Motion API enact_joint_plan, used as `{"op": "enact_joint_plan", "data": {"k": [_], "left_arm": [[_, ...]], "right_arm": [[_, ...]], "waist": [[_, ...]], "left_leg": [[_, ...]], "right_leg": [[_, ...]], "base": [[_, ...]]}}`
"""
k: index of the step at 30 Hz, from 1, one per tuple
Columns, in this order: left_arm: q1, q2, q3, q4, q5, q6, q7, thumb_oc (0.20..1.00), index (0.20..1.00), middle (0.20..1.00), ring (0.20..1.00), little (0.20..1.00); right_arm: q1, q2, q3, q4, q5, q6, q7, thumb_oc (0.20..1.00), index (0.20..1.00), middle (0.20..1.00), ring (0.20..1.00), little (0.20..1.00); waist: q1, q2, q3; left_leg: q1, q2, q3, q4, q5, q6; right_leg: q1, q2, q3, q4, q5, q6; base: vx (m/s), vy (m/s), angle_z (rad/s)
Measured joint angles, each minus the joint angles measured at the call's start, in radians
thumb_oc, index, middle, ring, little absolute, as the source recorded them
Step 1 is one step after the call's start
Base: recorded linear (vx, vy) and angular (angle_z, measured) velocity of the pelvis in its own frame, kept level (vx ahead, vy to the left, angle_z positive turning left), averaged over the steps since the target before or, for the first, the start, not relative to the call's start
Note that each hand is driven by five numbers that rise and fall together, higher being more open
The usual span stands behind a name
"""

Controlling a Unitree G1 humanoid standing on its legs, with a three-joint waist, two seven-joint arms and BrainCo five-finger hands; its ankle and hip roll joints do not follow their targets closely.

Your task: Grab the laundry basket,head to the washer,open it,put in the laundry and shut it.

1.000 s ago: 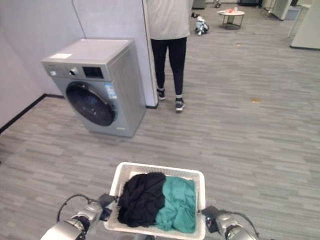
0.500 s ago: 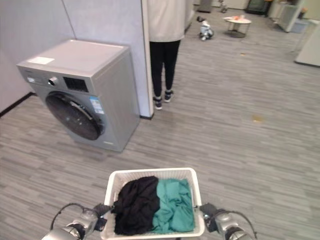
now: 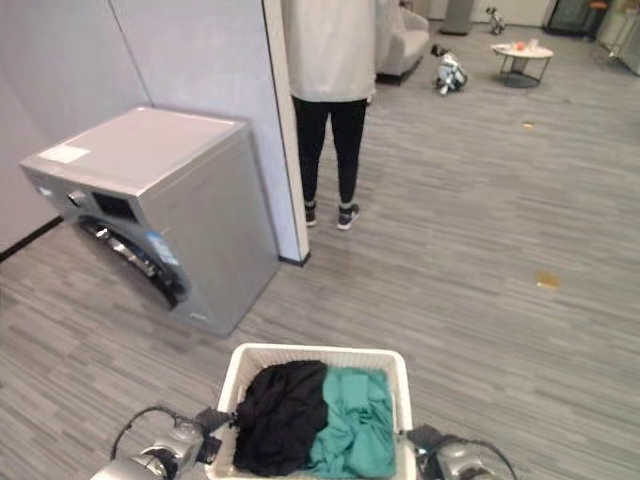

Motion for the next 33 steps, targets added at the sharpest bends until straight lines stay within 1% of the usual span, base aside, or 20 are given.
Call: {"op": "enact_joint_plan", "data": {"k": [1, 2, 4, 5, 8, 9, 10, 12, 13, 14, 15, 17, 18, 19, 21, 23, 26, 29, 30, 33], "left_arm": [[-0.005, 0.001, 0.000, 0.000, 0.000, 0.000, 0.001, 0.200, 0.200, 0.200, 0.200, 0.200], [-0.007, 0.005, -0.001, -0.009, 0.000, 0.001, 0.003, 0.200, 0.200, 0.200, 0.200, 0.200], [-0.005, 0.010, -0.001, -0.004, 0.000, 0.002, 0.001, 0.200, 0.200, 0.200, 0.200, 0.200], [0.002, 0.004, -0.001, 0.003, 0.000, 0.002, 0.001, 0.200, 0.200, 0.200, 0.200, 0.200], [0.017, -0.007, 0.002, 0.018, -0.001, 0.004, 0.000, 0.200, 0.200, 0.200, 0.200, 0.200], [0.020, -0.016, 0.004, 0.034, -0.011, 0.004, 0.000, 0.200, 0.200, 0.200, 0.200, 0.200], [0.019, -0.019, 0.005, 0.034, -0.011, 0.004, 0.000, 0.200, 0.200, 0.200, 0.200, 0.200], [0.022, -0.021, 0.002, 0.033, -0.011, 0.004, 0.001, 0.200, 0.200, 0.200, 0.200, 0.200], [0.025, -0.018, 0.003, 0.028, -0.012, 0.004, 0.001, 0.200, 0.200, 0.200, 0.200, 0.200], [0.024, -0.013, 0.002, 0.022, -0.012, 0.004, 0.001, 0.200, 0.200, 0.200, 0.200, 0.200], [0.033, 0.000, -0.001, 0.001, -0.014, 0.003, 0.001, 0.200, 0.200, 0.200, 0.200, 0.200], [0.034, -0.007, -0.055, -0.026, 0.079, 0.002, -0.001, 0.200, 0.200, 0.200, 0.200, 0.200], [0.032, -0.004, -0.081, -0.044, 0.111, 0.001, -0.002, 0.200, 0.200, 0.200, 0.200, 0.200], [0.027, -0.014, -0.093, -0.064, 0.144, 0.000, -0.002, 0.200, 0.200, 0.200, 0.200, 0.200], [0.028, -0.019, -0.126, -0.074, 0.164, 0.002, -0.002, 0.200, 0.200, 0.200, 0.200, 0.200], [0.029, -0.017, -0.128, -0.069, 0.168, 0.003, -0.003, 0.200, 0.200, 0.200, 0.200, 0.200], [0.046, -0.017, -0.126, -0.068, 0.169, 0.003, -0.003, 0.200, 0.200, 0.200, 0.200, 0.200], [0.046, -0.019, -0.119, -0.057, 0.169, 0.001, -0.003, 0.200, 0.200, 0.200, 0.200, 0.200], [0.052, -0.028, -0.119, -0.037, 0.169, 0.001, -0.004, 0.200, 0.200, 0.200, 0.200, 0.200], [0.056, -0.027, -0.117, -0.033, 0.179, 0.002, -0.022, 0.200, 0.200, 0.200, 0.200, 0.200]], "right_arm": [[0.002, -0.001, 0.000, 0.000, 0.000, 0.000, 0.000, 0.200, 0.200, 0.200, 0.200, 0.200], [0.002, 0.004, 0.000, -0.001, 0.000, 0.001, 0.000, 0.200, 0.200, 0.200, 0.200, 0.200], [0.013, 0.002, 0.001, -0.011, 0.000, -0.003, 0.000, 0.200, 0.200, 0.200, 0.200, 0.200], [0.024, 0.006, -0.001, -0.016, 0.001, -0.008, 0.000, 0.200, 0.200, 0.200, 0.200, 0.200], [0.022, -0.002, 0.000, -0.026, -0.001, -0.007, 0.000, 0.200, 0.200, 0.200, 0.200, 0.200], [0.021, -0.011, 0.009, -0.041, -0.003, -0.004, -0.001, 0.200, 0.200, 0.200, 0.200, 0.200], [0.018, -0.017, 0.008, -0.042, -0.003, -0.004, -0.001, 0.200, 0.200, 0.200, 0.200, 0.200], [0.009, -0.018, 0.008, -0.044, -0.007, -0.006, -0.001, 0.200, 0.200, 0.200, 0.200, 0.200], [0.002, -0.023, 0.009, -0.045, -0.022, -0.005, -0.001, 0.200, 0.200, 0.200, 0.200, 0.200], [0.002, -0.023, 0.008, -0.049, -0.022, -0.010, -0.002, 0.200, 0.200, 0.200, 0.200, 0.200], [-0.004, -0.013, 0.009, -0.060, -0.022, -0.009, -0.001, 0.200, 0.200, 0.200, 0.200, 0.200], [0.018, -0.017, -0.046, -0.021, -0.068, -0.023, -0.025, 0.200, 0.200, 0.200, 0.200, 0.200], [0.022, -0.020, -0.066, -0.011, -0.075, -0.026, -0.034, 0.200, 0.200, 0.200, 0.200, 0.200], [0.020, -0.026, -0.093, 0.006, -0.092, -0.026, -0.043, 0.200, 0.200, 0.200, 0.200, 0.200], [0.020, -0.031, -0.094, 0.020, -0.100, -0.026, -0.046, 0.200, 0.200, 0.200, 0.200, 0.200], [0.025, -0.025, -0.092, 0.020, -0.099, -0.026, -0.046, 0.200, 0.200, 0.200, 0.200, 0.200], [0.034, -0.021, -0.090, 0.019, -0.098, -0.026, -0.046, 0.200, 0.200, 0.200, 0.200, 0.200], [0.051, -0.024, -0.089, 0.020, -0.090, -0.027, -0.046, 0.200, 0.200, 0.200, 0.200, 0.200], [0.062, -0.025, -0.087, 0.020, -0.090, -0.028, -0.045, 0.200, 0.200, 0.200, 0.200, 0.200], [0.041, -0.031, -0.067, 0.018, -0.092, -0.021, -0.040, 0.200, 0.200, 0.200, 0.200, 0.200]], "waist": [[0.007, 0.011, 0.004], [0.013, 0.022, 0.005], [0.000, 0.038, -0.004], [-0.024, 0.052, -0.014], [-0.026, 0.076, -0.014], [-0.020, 0.101, -0.006], [-0.019, 0.121, -0.002], [-0.011, 0.135, -0.004], [0.001, 0.142, -0.009], [0.004, 0.143, -0.009], [0.012, 0.093, -0.021], [0.009, 0.091, -0.038], [0.011, 0.097, -0.048], [0.011, 0.098, -0.051], [0.015, 0.089, -0.063], [0.015, 0.079, -0.072], [0.014, 0.074, -0.083], [0.012, 0.075, -0.100], [0.010, 0.078, -0.121], [0.015, 0.083, -0.126]], "left_leg": [[-0.012, -0.012, -0.049, -0.020, 0.014, -0.004], [-0.017, -0.024, -0.068, 0.009, 0.027, 0.020], [-0.011, -0.040, -0.053, 0.065, 0.059, 0.064], [0.012, -0.054, -0.033, 0.083, 0.058, 0.082], [0.092, -0.060, -0.016, 0.014, 0.039, 0.113], [0.107, -0.063, -0.007, 0.003, 0.014, 0.142], [0.109, -0.062, -0.004, 0.004, -0.010, 0.139], [0.110, -0.065, 0.020, 0.004, -0.026, 0.138], [0.104, -0.067, 0.040, 0.010, -0.038, 0.134], [0.098, -0.075, 0.043, 0.023, -0.044, 0.138], [0.069, -0.094, 0.044, 0.063, -0.061, 0.153], [0.049, -0.089, 0.073, 0.060, -0.065, 0.153], [0.040, -0.088, 0.082, 0.056, -0.069, 0.152], [0.035, -0.081, 0.113, 0.055, -0.063, 0.148], [0.037, -0.076, 0.130, 0.056, -0.059, 0.148], [0.043, -0.072, 0.142, 0.055, -0.059, 0.148], [0.075, -0.067, 0.186, 0.045, -0.059, 0.148], [0.097, -0.064, 0.187, 0.035, -0.059, 0.148], [0.105, -0.055, 0.186, 0.035, -0.059, 0.148], [0.105, -0.049, 0.183, 0.035, -0.061, 0.147]], "right_leg": [[0.010, 0.022, 0.011, 0.000, -0.008, -0.001], [0.021, 0.045, 0.022, 0.006, -0.011, -0.008], [0.041, 0.066, 0.025, 0.013, -0.022, -0.026], [0.048, 0.077, 0.049, 0.024, -0.042, -0.047], [0.044, 0.089, 0.094, 0.031, -0.045, -0.045], [0.031, 0.085, 0.109, 0.059, -0.065, -0.026], [0.014, 0.085, 0.109, 0.096, -0.092, -0.029], [-0.029, 0.079, 0.130, 0.160, -0.132, -0.031], [-0.069, 0.069, 0.134, 0.225, -0.159, -0.031], [-0.092, 0.055, 0.134, 0.280, -0.184, -0.030], [-0.151, 0.026, 0.130, 0.394, -0.253, -0.020], [-0.178, 0.007, 0.080, 0.399, -0.259, -0.018], [-0.189, -0.003, 0.063, 0.406, -0.268, -0.021], [-0.198, -0.014, 0.038, 0.413, -0.275, -0.010], [-0.196, -0.019, 0.022, 0.419, -0.288, 0.010], [-0.195, -0.019, 0.021, 0.423, -0.294, 0.021], [-0.180, -0.018, 0.016, 0.422, -0.299, 0.032], [-0.154, -0.010, 0.008, 0.407, -0.290, 0.027], [-0.129, -0.002, -0.012, 0.370, -0.278, 0.017], [-0.116, 0.007, -0.021, 0.343, -0.267, 0.001]], "base": [[0.09, 0.085, -0.55], [0.07, 0.075, -0.62], [0.13, 0.128, -0.51], [0.17, 0.152, -0.45], [0.12, 0.101, -0.52], [0.15, 0.121, -0.32], [0.13, 0.108, -0.21], [0.08, 0.061, -0.25], [0.04, 0.023, -0.36], [0.05, 0.019, -0.22], [0.05, 0.010, 0.00], [0.03, -0.005, 0.22], [0.03, -0.017, 0.45], [0.04, -0.023, 0.46], [0.03, -0.017, 0.24], [0.03, -0.013, -0.09], [0.02, -0.004, -0.26], [0.02, -0.003, -0.09], [0.03, -0.008, -0.03], [0.02, -0.001, 0.06]]}}
